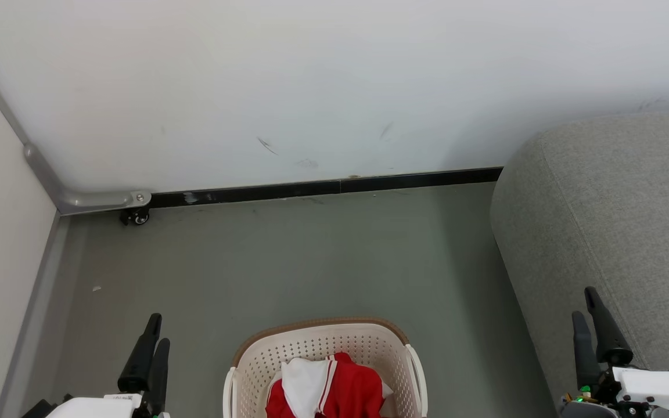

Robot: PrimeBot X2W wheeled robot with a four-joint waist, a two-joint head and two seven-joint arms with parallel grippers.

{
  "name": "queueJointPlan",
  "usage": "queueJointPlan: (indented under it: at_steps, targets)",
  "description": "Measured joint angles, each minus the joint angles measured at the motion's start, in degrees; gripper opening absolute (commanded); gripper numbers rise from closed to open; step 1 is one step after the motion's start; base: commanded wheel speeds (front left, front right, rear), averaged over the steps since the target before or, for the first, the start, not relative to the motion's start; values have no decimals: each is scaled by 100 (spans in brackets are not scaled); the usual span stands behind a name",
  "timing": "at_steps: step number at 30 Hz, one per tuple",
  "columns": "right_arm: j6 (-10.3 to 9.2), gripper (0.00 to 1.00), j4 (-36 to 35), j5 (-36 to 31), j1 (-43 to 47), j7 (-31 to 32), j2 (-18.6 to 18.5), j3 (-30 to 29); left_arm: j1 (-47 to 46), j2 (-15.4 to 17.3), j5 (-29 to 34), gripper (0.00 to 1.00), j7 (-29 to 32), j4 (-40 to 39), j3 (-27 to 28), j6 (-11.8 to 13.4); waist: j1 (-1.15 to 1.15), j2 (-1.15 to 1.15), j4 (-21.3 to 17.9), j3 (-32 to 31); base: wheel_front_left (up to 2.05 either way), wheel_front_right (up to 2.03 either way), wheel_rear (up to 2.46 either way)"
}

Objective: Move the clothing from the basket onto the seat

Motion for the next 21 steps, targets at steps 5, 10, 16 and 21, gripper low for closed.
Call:
queueJointPlan:
  at_steps: [5, 10, 16, 21]
  targets:
    - [0, 100, -32, -80, 1, -107, -1, 102, 0, 3, 60, 100, -133, -26, -105, 2, 1, 0, 1, 2, 0, 0, 0]
    - [0, 100, -46, -229, 2, -205, -1, 177, -1, 12, 237, 100, -230, -46, -210, 23, 5, 0, 1, 1, 0, 0, 0]
    - [0, 100, -46, -523, 2, -326, -3, 198, -4, 27, 528, 100, -343, -76, -343, 56, 26, 0, 2, -7, 0, 0, 0]
    - [0, 100, -91, -880, 1, -434, -4, 197, -21, 55, 834, 100, -443, -123, -461, 93, 52, 0, 2, -22, 0, 0, 0]
